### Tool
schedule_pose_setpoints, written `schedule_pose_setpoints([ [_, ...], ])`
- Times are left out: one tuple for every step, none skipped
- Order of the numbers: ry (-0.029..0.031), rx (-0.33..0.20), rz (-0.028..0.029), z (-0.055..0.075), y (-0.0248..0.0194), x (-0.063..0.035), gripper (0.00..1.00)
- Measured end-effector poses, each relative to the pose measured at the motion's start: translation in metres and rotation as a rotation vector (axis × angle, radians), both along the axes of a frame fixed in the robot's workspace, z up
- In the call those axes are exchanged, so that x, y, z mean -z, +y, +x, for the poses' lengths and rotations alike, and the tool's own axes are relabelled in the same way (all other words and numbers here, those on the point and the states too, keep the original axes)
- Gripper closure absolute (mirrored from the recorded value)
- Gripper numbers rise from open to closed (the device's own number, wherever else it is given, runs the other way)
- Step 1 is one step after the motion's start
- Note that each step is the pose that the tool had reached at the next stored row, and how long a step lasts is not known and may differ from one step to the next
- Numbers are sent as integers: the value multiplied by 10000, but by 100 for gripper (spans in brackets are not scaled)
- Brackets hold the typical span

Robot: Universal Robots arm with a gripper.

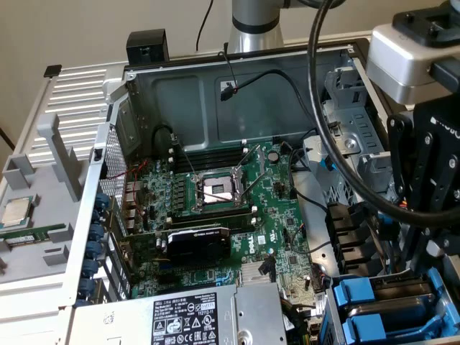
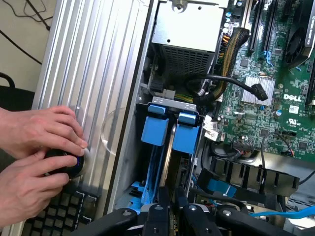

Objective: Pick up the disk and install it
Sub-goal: 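Insert the first disk wire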

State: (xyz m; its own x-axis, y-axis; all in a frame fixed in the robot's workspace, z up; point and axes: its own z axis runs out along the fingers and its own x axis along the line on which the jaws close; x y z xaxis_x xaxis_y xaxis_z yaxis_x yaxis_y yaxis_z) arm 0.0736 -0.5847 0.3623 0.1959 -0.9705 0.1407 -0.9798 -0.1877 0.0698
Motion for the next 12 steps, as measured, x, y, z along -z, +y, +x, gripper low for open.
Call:
schedule_pose_setpoints([
  [0,10,-1,-1,5,0,83],
  [0,18,-1,-5,11,0,83],
  [0,22,0,-8,17,0,83],
  [0,22,-2,-12,19,0,83],
  [0,20,-1,-13,18,0,83],
  [0,19,-2,-13,18,0,83],
  [0,21,-2,-14,19,0,83],
  [0,21,-2,-14,19,0,83],
  [0,21,-2,-14,19,0,83],
  [0,20,-2,-14,19,0,83],
  [0,21,-2,-14,19,0,83],
  [0,21,-2,-14,19,0,83],
])
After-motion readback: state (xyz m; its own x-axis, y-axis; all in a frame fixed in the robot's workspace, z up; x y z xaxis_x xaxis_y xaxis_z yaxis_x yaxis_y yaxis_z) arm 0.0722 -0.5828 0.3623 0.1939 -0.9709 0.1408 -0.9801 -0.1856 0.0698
